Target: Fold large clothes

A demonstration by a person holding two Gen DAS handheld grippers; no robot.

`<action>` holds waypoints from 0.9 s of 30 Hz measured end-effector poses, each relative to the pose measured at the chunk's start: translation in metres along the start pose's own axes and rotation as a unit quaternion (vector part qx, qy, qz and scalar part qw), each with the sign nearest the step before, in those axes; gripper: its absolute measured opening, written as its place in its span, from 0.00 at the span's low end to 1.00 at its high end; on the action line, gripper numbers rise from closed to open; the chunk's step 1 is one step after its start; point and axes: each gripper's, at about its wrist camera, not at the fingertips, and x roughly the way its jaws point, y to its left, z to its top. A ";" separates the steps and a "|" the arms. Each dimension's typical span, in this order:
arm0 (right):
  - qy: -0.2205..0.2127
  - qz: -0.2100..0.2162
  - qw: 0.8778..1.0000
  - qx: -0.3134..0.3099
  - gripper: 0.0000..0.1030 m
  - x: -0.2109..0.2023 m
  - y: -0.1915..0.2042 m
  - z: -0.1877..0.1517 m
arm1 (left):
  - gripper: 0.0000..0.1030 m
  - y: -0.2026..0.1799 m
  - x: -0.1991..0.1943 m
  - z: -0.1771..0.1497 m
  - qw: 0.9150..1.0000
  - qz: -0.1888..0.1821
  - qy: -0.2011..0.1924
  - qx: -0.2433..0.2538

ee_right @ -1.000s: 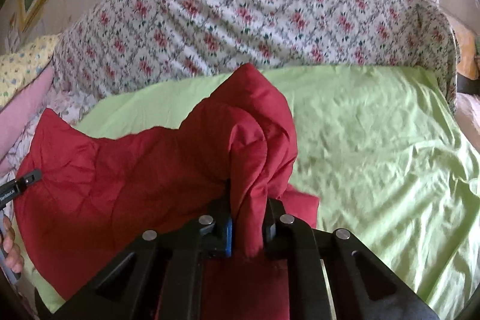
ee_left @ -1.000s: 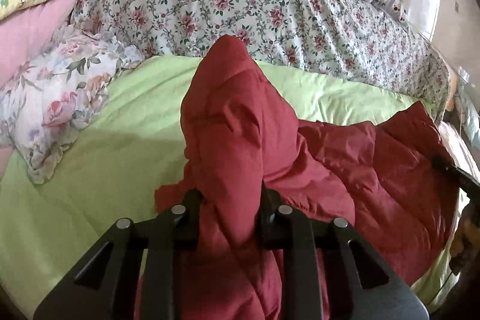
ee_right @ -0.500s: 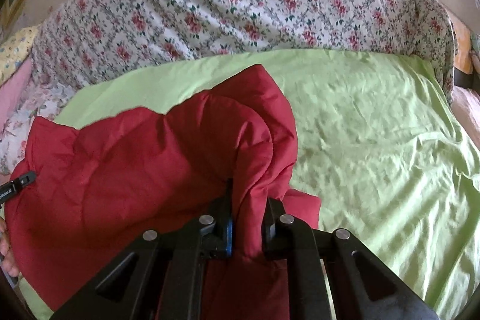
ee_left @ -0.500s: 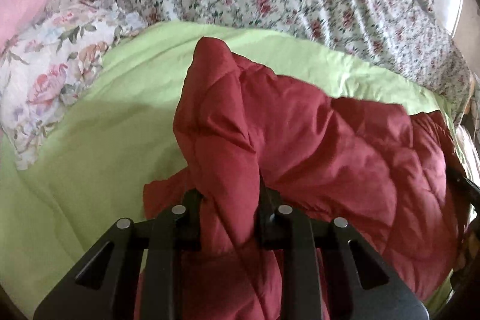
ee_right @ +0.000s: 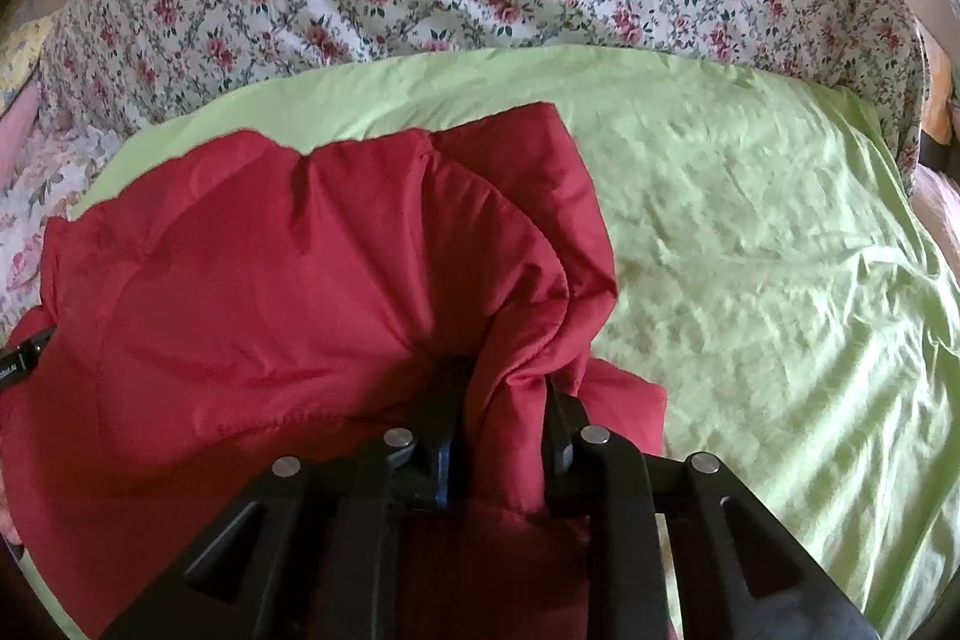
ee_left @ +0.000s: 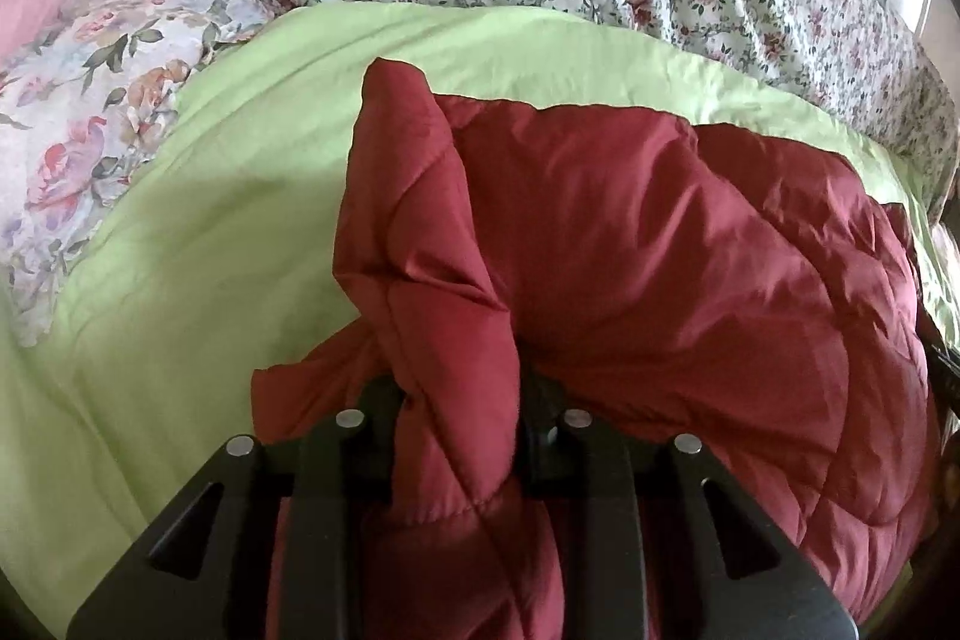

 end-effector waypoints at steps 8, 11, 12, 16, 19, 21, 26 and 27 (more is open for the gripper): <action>0.003 0.004 1.000 0.005 0.26 0.003 -0.002 0.000 | 0.34 -0.003 0.004 -0.003 1.000 0.012 0.000 0.005; 0.002 0.009 1.000 0.011 0.28 0.006 -0.005 -0.001 | 0.37 -0.001 0.005 -0.003 1.000 0.008 0.001 -0.002; 0.002 0.011 1.000 0.013 0.29 0.006 -0.006 -0.001 | 0.38 0.000 0.005 -0.003 1.000 0.006 0.000 -0.005; -0.011 0.019 0.999 0.031 0.30 0.003 -0.011 -0.003 | 0.43 0.002 0.006 -0.003 1.000 0.005 0.001 -0.012; -0.032 0.024 0.998 0.054 0.36 -0.007 -0.018 -0.006 | 0.49 0.004 0.006 -0.003 1.000 0.007 0.003 -0.017; -0.052 0.025 0.996 0.064 0.42 -0.017 -0.023 -0.006 | 0.59 0.006 0.003 -0.004 1.000 0.011 0.001 -0.028; -0.091 0.033 0.993 0.064 0.49 -0.040 -0.027 -0.007 | 0.86 0.027 -0.010 -0.011 0.996 0.000 -0.006 -0.084; -0.095 0.033 0.993 0.064 0.50 -0.042 -0.027 -0.007 | 0.86 0.029 -0.012 -0.012 0.996 -0.005 -0.007 -0.090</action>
